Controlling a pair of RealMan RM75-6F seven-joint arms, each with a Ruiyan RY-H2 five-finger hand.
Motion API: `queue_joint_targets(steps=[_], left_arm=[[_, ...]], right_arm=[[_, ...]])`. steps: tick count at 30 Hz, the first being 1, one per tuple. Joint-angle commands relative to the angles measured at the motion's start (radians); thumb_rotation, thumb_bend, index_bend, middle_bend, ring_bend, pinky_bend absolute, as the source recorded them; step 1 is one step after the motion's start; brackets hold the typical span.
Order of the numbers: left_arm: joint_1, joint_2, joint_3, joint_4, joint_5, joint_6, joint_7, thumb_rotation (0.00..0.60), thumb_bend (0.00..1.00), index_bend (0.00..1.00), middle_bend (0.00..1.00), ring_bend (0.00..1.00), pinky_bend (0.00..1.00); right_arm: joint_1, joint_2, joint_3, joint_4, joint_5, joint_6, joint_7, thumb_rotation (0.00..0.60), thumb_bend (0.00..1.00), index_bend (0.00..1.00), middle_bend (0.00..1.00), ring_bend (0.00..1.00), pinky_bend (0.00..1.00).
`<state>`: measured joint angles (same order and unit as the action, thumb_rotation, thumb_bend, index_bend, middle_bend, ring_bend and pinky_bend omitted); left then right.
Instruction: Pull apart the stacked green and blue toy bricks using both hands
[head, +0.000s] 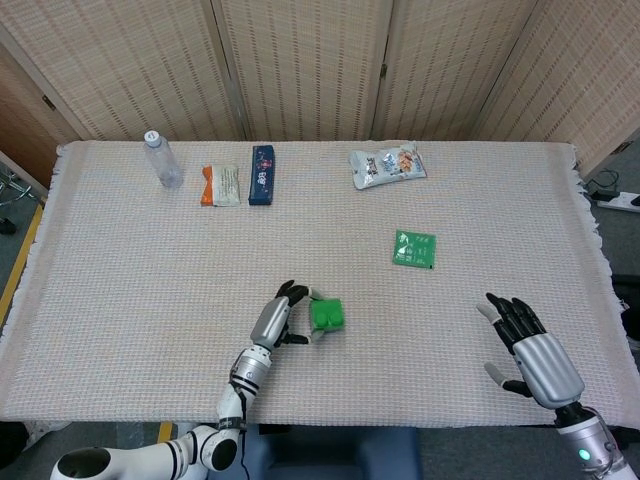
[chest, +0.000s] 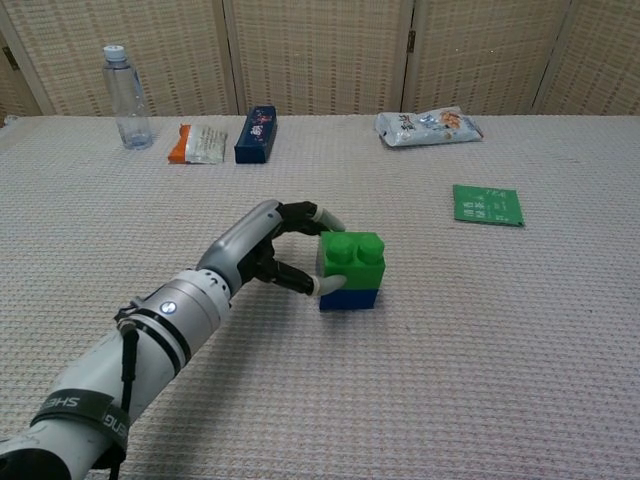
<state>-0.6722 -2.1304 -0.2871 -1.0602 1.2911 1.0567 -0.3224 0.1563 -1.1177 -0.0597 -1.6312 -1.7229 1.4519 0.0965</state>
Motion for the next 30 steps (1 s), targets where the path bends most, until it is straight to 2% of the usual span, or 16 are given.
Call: queue_joint_targets(steps=[1,5,13,23,30], left_arm=[[0.005,-0.003,-0.005,0.0,-0.001,0.011,-0.001,0.6,0.33,0.49,0.67,0.25,0.05],[0.017,-0.002,-0.005,-0.014,0.005,0.035,-0.021,0.6,0.41,0.56,0.73,0.28,0.05],[0.057,0.036,0.0,-0.089,-0.003,0.049,-0.083,0.6,0.45,0.66,0.83,0.32,0.05],[0.14,0.191,0.041,-0.322,0.017,0.098,-0.071,0.6,0.46,0.67,0.84,0.33,0.05],[0.189,0.307,0.063,-0.432,0.045,0.144,-0.069,0.6,0.46,0.67,0.84,0.33,0.05]], right_arm=[[0.0,0.0,-0.001,-0.001,-0.001,-0.001,-0.001,0.6,0.36,0.0,0.0,0.0,0.0],[0.002,-0.001,-0.001,0.0,-0.004,-0.004,-0.004,0.6,0.36,0.0,0.0,0.0,0.0],[0.007,-0.005,-0.004,0.005,-0.005,-0.017,-0.005,0.6,0.36,0.0,0.0,0.0,0.0],[0.034,-0.003,-0.007,0.003,0.009,-0.071,0.027,0.6,0.36,0.0,0.0,0.0,0.0],[0.069,-0.025,-0.006,0.023,0.025,-0.143,0.025,0.6,0.36,0.0,0.0,0.0,0.0]])
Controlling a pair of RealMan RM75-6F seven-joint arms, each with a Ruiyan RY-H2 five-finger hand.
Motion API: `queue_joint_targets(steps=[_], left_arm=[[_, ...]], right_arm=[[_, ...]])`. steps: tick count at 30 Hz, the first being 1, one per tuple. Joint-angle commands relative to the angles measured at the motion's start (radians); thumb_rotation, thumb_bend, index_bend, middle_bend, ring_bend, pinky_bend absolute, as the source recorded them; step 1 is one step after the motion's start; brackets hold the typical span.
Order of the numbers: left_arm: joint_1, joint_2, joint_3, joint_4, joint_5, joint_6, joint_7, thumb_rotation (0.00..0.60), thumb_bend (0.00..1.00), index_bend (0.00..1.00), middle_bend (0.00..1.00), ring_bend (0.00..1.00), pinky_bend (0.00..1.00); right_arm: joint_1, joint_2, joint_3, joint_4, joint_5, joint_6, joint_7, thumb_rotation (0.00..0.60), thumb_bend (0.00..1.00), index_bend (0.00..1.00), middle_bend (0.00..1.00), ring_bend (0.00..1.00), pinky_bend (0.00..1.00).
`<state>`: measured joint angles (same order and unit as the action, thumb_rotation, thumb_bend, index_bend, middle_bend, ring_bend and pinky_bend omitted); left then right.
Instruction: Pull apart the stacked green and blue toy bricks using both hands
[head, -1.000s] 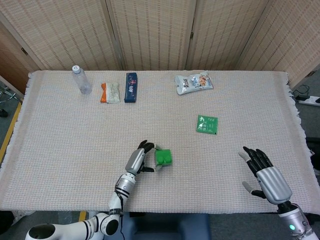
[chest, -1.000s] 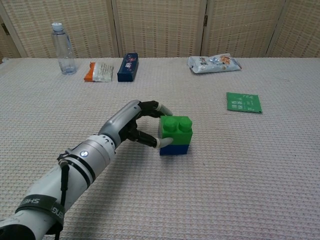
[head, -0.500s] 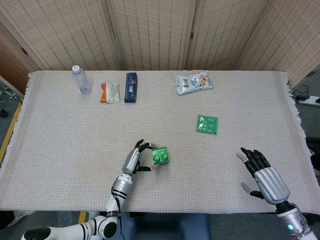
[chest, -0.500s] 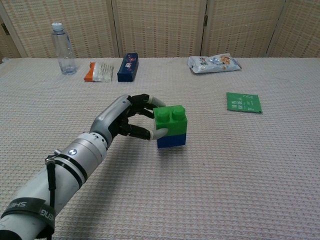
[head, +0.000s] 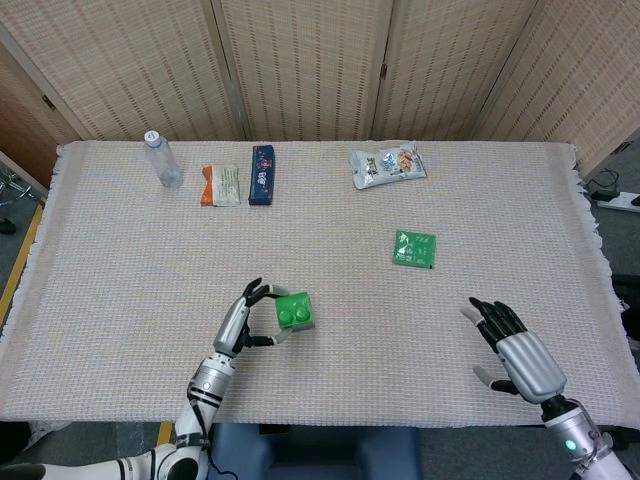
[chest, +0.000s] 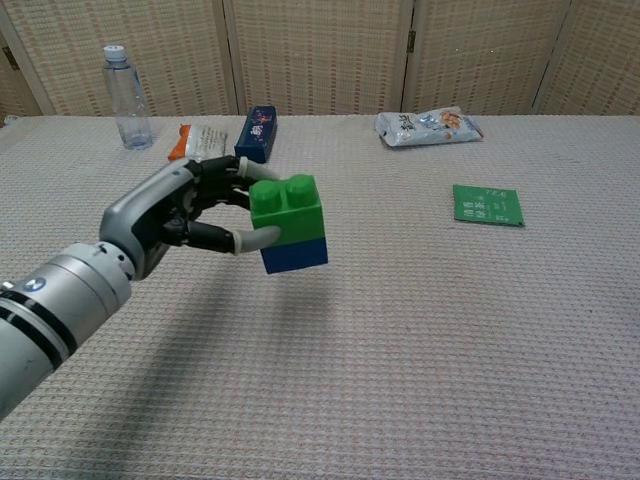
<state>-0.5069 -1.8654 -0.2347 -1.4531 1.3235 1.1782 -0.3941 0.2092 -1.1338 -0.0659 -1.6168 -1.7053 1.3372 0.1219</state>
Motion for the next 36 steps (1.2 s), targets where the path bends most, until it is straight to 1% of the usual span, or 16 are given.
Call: queue_joint_targets(steps=[1,6,8,13,15,17,20,23,29,33,36], left_arm=[[0.028,0.054,0.011,-0.052,0.013,0.025,0.003,0.6,0.46,0.67,0.84,0.33,0.05],[0.044,0.108,0.009,-0.111,0.014,0.035,0.005,0.6,0.46,0.68,0.84,0.33,0.05],[0.049,0.129,0.008,-0.141,0.01,0.036,0.003,0.6,0.46,0.68,0.84,0.33,0.05],[0.058,0.177,0.004,-0.207,0.009,0.04,0.013,0.6,0.46,0.68,0.84,0.33,0.05],[0.062,0.2,0.002,-0.243,0.003,0.038,0.016,0.6,0.46,0.68,0.84,0.33,0.05],[0.065,0.218,0.0,-0.269,0.003,0.04,0.024,0.6,0.46,0.68,0.84,0.33,0.05],[0.072,0.242,0.003,-0.308,0.009,0.051,0.037,0.6,0.46,0.68,0.84,0.33,0.05],[0.08,0.257,0.004,-0.336,0.006,0.057,0.031,0.6,0.46,0.68,0.84,0.33,0.05],[0.09,0.282,0.014,-0.371,-0.002,0.054,0.02,0.6,0.46,0.68,0.85,0.33,0.05],[0.098,0.29,0.026,-0.387,0.006,0.059,0.016,0.6,0.46,0.68,0.85,0.33,0.05],[0.102,0.294,0.034,-0.396,0.008,0.059,0.016,0.6,0.46,0.68,0.85,0.33,0.05]], right_arm=[[0.023,-0.011,0.0,0.011,0.01,-0.041,0.002,0.6,0.36,0.0,0.0,0.0,0.0],[0.067,-0.025,0.005,0.03,0.008,-0.093,0.07,0.6,0.36,0.0,0.0,0.0,0.0],[0.087,-0.034,0.004,0.046,-0.007,-0.103,0.128,0.6,0.36,0.0,0.0,0.0,0.0],[0.126,-0.058,0.002,0.079,-0.031,-0.121,0.225,0.6,0.36,0.0,0.0,0.0,0.0],[0.144,-0.084,0.005,0.1,-0.042,-0.123,0.279,0.6,0.36,0.0,0.0,0.0,0.0],[0.165,-0.115,0.008,0.128,-0.051,-0.127,0.348,0.6,0.36,0.0,0.0,0.0,0.0],[0.207,-0.173,0.016,0.179,-0.05,-0.144,0.504,0.6,0.36,0.0,0.0,0.0,0.01],[0.248,-0.202,0.026,0.195,-0.037,-0.175,0.625,0.6,0.36,0.0,0.0,0.0,0.03],[0.313,-0.248,0.059,0.199,0.017,-0.235,0.768,0.6,0.36,0.0,0.0,0.0,0.03],[0.361,-0.273,0.073,0.204,0.054,-0.295,0.922,0.6,0.36,0.0,0.0,0.01,0.03],[0.397,-0.291,0.078,0.216,0.065,-0.336,1.009,0.6,0.36,0.0,0.0,0.02,0.03]])
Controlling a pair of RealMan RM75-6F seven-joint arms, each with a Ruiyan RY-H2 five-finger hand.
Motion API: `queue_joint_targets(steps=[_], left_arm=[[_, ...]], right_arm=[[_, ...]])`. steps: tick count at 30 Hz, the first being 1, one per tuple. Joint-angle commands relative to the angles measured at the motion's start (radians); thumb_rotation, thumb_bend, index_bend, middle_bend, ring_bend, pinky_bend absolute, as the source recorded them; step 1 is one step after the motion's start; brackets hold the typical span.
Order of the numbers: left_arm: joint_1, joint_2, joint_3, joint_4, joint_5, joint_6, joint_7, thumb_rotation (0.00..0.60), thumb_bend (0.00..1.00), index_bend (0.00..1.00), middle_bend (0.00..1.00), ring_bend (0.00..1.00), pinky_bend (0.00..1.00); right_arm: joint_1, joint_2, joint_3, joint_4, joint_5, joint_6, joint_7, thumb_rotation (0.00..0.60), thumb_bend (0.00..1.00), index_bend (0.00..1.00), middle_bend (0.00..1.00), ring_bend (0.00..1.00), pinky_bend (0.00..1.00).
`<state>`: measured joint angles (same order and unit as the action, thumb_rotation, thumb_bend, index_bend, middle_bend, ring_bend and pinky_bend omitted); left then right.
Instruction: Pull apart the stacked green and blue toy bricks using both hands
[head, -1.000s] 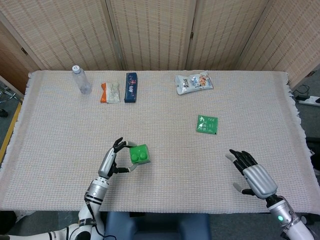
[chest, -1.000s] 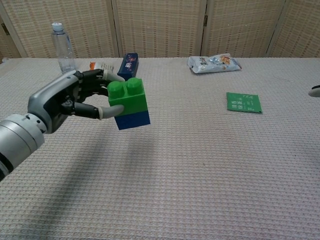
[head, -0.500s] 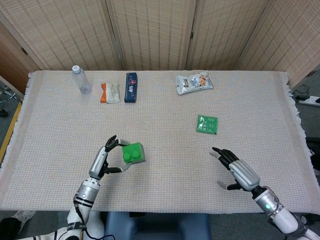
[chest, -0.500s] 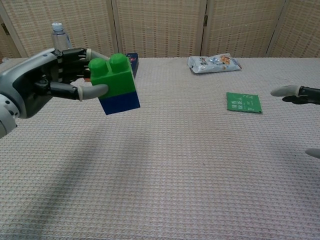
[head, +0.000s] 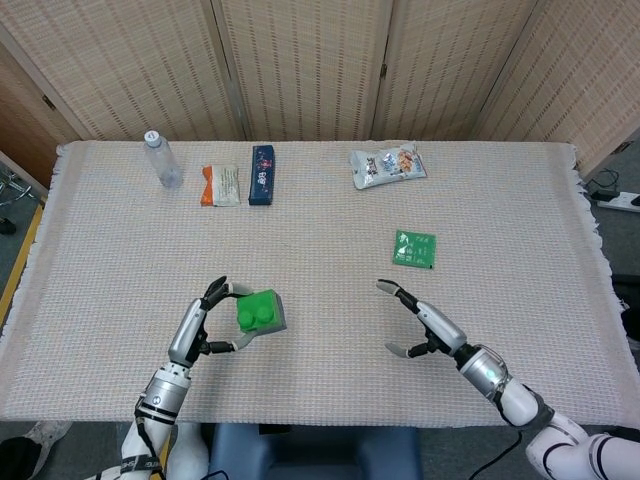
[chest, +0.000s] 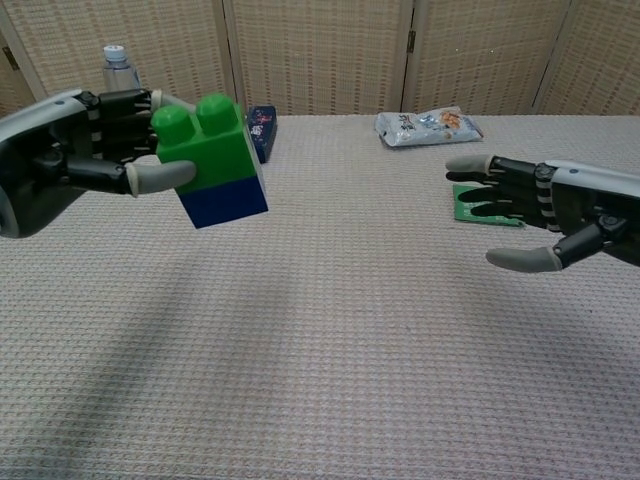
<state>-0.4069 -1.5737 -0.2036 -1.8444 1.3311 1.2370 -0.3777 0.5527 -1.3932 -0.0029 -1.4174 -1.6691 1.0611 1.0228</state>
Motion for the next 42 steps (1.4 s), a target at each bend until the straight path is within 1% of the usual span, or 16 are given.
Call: queue_joint_targets(steps=[1,6,12,18,24,32,37,42], left_arm=[[0.003,0.003,0.005,-0.008,0.0,0.0,-0.002,0.6,0.46,0.68,0.85,0.33,0.05],[0.004,0.004,0.013,-0.018,0.005,-0.004,-0.001,0.6,0.46,0.68,0.85,0.33,0.05],[-0.003,-0.007,0.015,-0.019,-0.003,-0.015,0.013,0.6,0.46,0.68,0.85,0.33,0.05],[-0.01,-0.023,0.009,-0.017,-0.016,-0.019,0.032,0.6,0.46,0.68,0.85,0.33,0.04],[-0.012,-0.043,0.002,-0.01,-0.035,-0.011,0.058,0.6,0.47,0.68,0.85,0.34,0.05],[-0.009,-0.045,-0.003,-0.006,-0.048,-0.012,0.057,0.6,0.47,0.68,0.86,0.35,0.05],[-0.005,-0.037,-0.001,-0.009,-0.041,-0.01,0.049,0.6,0.47,0.69,0.86,0.35,0.05],[-0.007,-0.035,0.0,-0.003,-0.046,-0.024,0.039,0.6,0.47,0.69,0.86,0.35,0.05]], right_arm=[[0.064,-0.038,0.016,0.02,0.029,-0.069,0.13,0.6,0.36,0.0,0.0,0.02,0.03],[0.112,-0.079,0.018,0.039,0.029,-0.107,0.219,0.6,0.36,0.01,0.0,0.02,0.03],[0.153,-0.124,0.022,0.034,0.034,-0.127,0.271,0.6,0.36,0.01,0.0,0.02,0.03],[0.18,-0.153,0.034,0.022,0.052,-0.14,0.25,0.6,0.36,0.01,0.0,0.02,0.03],[0.195,-0.174,0.034,0.006,0.069,-0.153,0.213,0.6,0.36,0.01,0.0,0.01,0.03],[0.212,-0.203,0.054,0.001,0.098,-0.159,0.178,0.6,0.36,0.01,0.0,0.02,0.03],[0.227,-0.203,0.076,-0.016,0.126,-0.176,0.192,0.6,0.36,0.01,0.0,0.02,0.03],[0.237,-0.213,0.079,-0.028,0.143,-0.199,0.208,0.6,0.36,0.04,0.0,0.03,0.03]])
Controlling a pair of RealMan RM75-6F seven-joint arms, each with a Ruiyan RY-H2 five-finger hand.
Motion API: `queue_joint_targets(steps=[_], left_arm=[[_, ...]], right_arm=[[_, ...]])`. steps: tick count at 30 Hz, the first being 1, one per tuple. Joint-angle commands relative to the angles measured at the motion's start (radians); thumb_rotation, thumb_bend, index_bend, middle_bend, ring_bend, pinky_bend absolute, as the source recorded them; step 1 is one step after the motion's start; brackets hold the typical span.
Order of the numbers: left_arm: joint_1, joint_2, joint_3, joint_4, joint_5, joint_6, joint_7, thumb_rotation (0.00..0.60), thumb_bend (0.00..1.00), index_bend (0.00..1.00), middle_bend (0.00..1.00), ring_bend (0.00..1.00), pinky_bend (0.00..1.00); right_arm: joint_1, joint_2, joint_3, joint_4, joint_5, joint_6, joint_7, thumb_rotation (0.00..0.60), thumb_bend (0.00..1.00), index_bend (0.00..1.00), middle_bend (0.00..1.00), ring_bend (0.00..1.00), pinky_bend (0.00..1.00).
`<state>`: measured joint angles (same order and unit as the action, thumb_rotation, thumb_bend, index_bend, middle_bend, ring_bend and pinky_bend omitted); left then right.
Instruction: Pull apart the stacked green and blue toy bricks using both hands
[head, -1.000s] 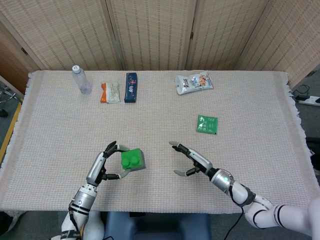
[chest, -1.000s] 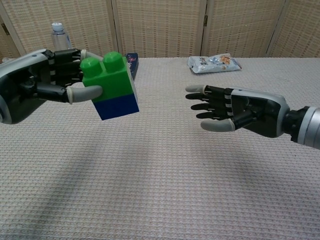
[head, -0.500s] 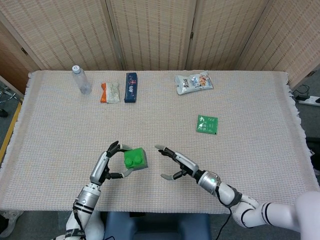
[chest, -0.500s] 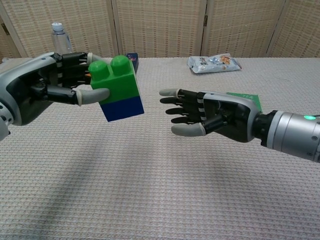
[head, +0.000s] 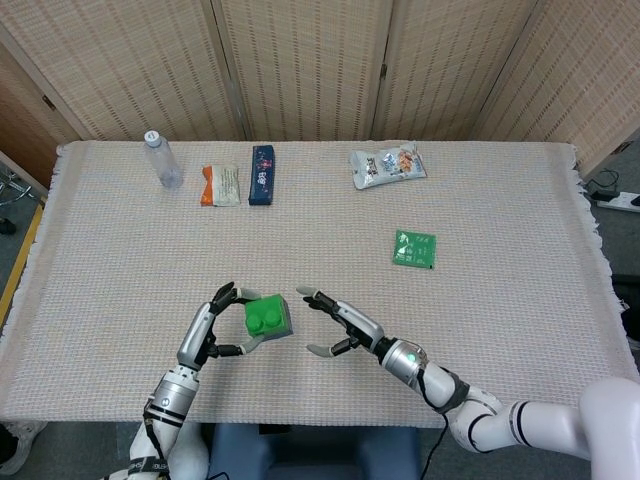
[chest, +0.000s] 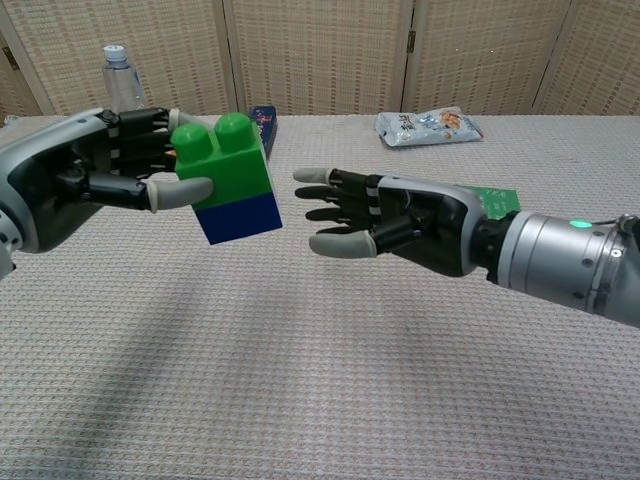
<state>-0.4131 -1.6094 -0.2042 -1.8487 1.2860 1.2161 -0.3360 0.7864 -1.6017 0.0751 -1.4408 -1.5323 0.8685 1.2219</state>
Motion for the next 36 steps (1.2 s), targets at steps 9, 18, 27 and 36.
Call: queue_joint_targets(steps=[9,18,27,36], left_arm=[[-0.001,-0.002,0.011,-0.003,0.009,-0.012,-0.011,0.6,0.47,0.69,0.86,0.35,0.05],[-0.005,-0.015,0.016,0.01,0.002,-0.026,-0.01,0.6,0.47,0.69,0.86,0.35,0.05],[-0.011,-0.021,0.014,-0.006,0.006,-0.03,0.002,0.6,0.47,0.69,0.86,0.35,0.04],[-0.012,-0.032,0.019,-0.009,0.003,-0.031,0.008,0.6,0.47,0.69,0.86,0.35,0.04]], right_arm=[[0.01,-0.037,0.014,0.009,0.024,-0.014,0.008,0.6,0.36,0.1,0.0,0.05,0.05],[0.018,-0.042,0.033,-0.001,0.04,-0.017,-0.011,0.6,0.36,0.13,0.0,0.06,0.05],[0.016,-0.076,0.045,0.008,0.069,-0.023,-0.067,0.6,0.36,0.17,0.0,0.07,0.07],[0.005,-0.112,0.07,0.008,0.108,-0.017,-0.115,0.6,0.36,0.31,0.03,0.12,0.11]])
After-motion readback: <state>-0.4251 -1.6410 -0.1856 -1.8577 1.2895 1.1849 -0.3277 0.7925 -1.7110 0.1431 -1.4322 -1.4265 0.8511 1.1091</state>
